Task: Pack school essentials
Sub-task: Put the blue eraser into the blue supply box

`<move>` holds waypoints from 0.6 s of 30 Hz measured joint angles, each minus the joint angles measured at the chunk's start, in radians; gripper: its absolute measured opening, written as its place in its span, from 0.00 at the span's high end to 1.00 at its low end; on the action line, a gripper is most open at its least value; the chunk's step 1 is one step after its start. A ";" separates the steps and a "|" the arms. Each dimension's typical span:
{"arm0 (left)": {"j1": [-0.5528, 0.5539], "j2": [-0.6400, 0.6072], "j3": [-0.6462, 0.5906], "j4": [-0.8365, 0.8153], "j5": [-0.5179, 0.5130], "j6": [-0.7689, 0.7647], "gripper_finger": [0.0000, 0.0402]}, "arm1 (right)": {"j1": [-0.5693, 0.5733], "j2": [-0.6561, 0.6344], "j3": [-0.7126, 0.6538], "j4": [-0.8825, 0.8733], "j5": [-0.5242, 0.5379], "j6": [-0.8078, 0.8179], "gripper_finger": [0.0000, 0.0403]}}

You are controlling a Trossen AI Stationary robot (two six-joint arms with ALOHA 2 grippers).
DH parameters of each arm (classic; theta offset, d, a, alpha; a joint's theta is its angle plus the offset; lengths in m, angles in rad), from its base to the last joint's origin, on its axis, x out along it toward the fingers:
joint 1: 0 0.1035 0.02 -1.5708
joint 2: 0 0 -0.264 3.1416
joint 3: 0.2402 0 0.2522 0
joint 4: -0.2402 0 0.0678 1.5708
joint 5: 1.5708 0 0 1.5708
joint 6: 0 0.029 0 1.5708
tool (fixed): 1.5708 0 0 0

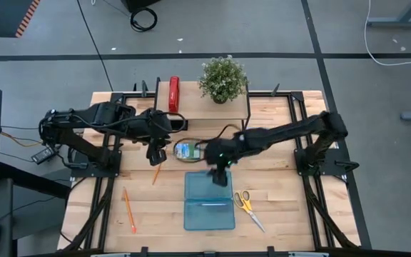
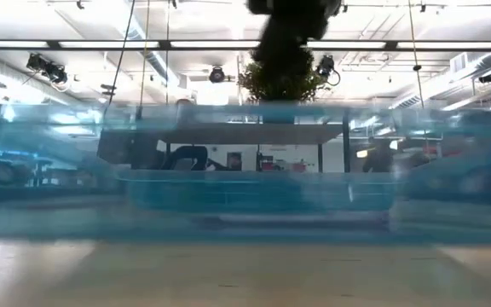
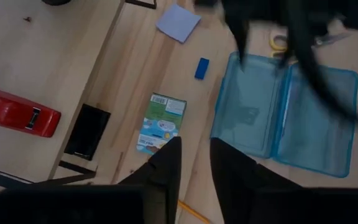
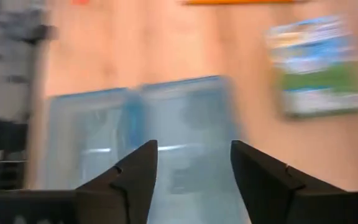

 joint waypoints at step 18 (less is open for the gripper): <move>-0.026 0.000 0.000 0.055 0.003 -0.135 0.69 | -0.123 -0.091 -0.426 0.248 0.046 -0.178 0.47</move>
